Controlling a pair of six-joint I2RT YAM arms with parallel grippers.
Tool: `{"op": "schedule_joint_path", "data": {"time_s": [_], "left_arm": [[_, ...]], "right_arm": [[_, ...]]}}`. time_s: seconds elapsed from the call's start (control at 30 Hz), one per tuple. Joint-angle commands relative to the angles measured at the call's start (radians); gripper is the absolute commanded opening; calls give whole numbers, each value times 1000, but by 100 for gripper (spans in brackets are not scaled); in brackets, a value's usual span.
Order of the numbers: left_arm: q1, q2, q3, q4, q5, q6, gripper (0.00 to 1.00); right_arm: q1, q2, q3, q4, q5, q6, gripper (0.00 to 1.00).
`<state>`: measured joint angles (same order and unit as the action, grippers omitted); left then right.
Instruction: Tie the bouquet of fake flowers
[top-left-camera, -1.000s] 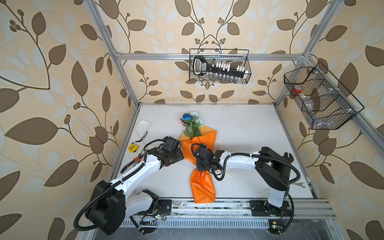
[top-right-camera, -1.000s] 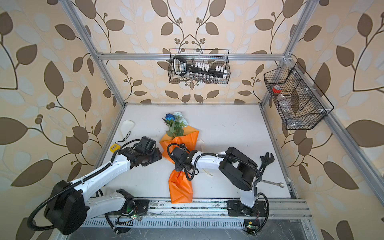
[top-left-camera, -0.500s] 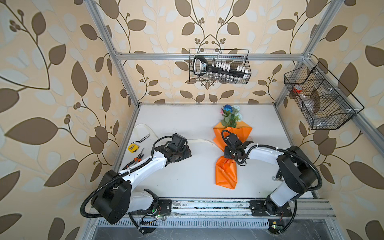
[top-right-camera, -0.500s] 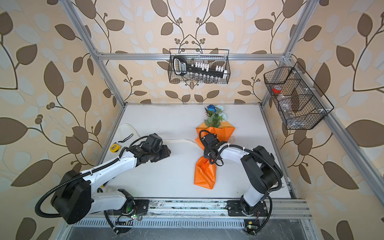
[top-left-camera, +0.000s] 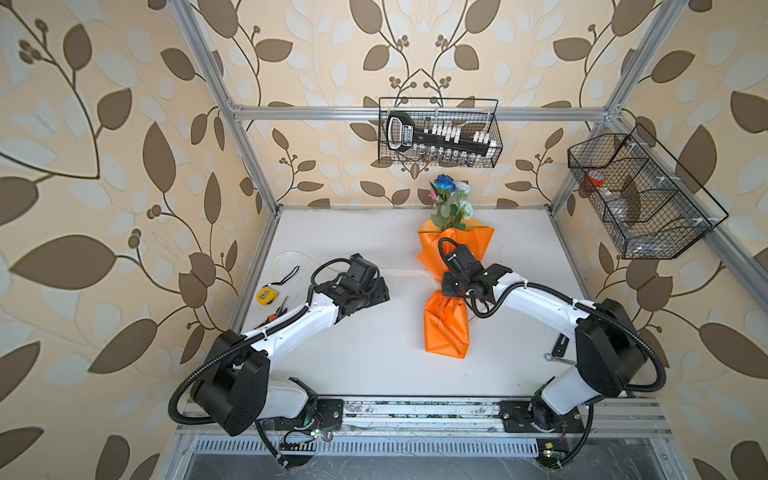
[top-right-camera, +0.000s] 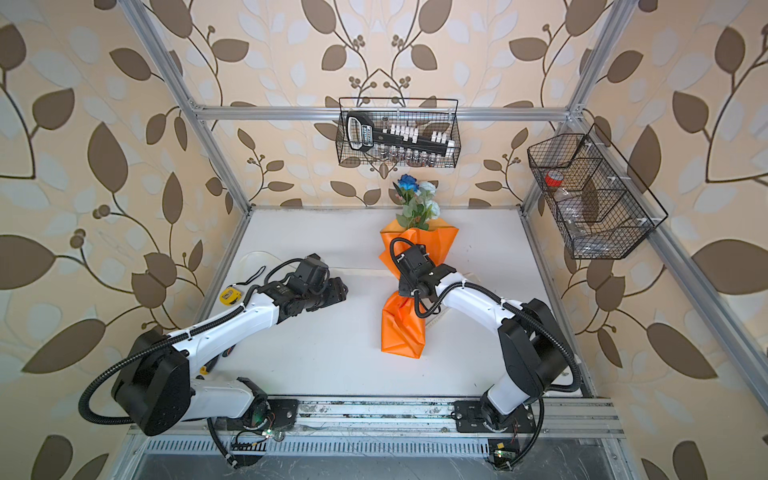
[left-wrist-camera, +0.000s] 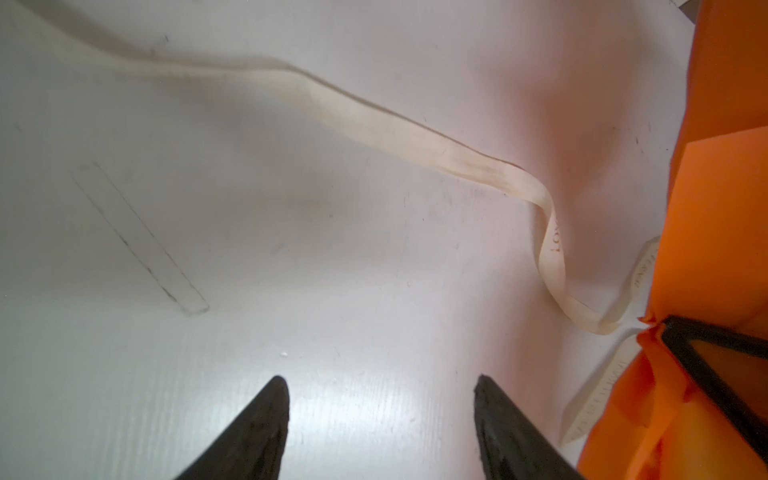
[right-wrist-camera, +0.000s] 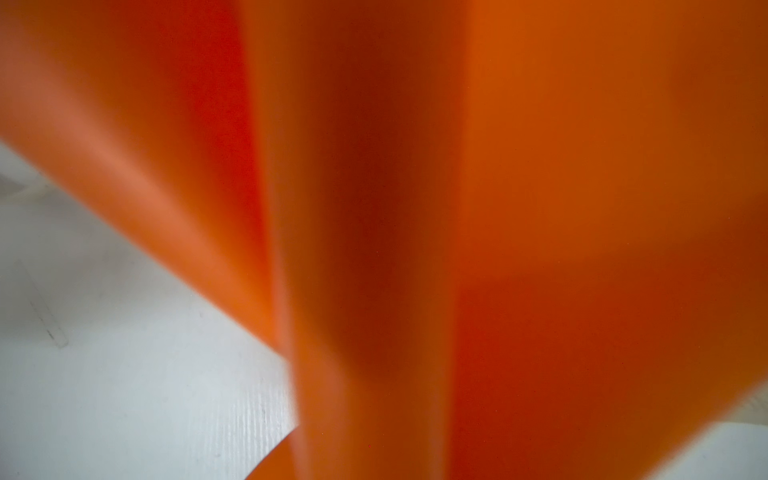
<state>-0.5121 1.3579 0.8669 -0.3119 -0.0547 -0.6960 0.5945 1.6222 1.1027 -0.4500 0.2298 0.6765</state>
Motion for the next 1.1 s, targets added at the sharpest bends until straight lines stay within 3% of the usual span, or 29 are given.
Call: {"op": "schedule_joint_path", "data": {"time_s": [0.0, 0.13, 0.23, 0.37, 0.43, 0.73, 0.93, 1.07], "left_arm": [[72, 66, 84, 35, -77, 104, 73], [165, 212, 141, 147, 35, 154, 73], [189, 339, 224, 174, 58, 202, 71], [242, 493, 343, 93, 113, 187, 67], [278, 524, 347, 63, 150, 133, 59], [394, 393, 91, 23, 107, -84, 29], [446, 292, -50, 34, 107, -151, 22], [448, 237, -80, 65, 151, -150, 23]], "right_arm": [[-2, 90, 43, 43, 34, 43, 0], [-6, 205, 110, 52, 4, 37, 0], [-8, 267, 138, 55, -18, 37, 0], [-14, 314, 140, 55, -63, 12, 0], [-16, 333, 132, 46, -98, -19, 0], [7, 338, 1, 0, -179, -160, 0], [0, 269, -66, -7, -136, -141, 0], [0, 201, -47, 23, -128, -95, 0]]}}
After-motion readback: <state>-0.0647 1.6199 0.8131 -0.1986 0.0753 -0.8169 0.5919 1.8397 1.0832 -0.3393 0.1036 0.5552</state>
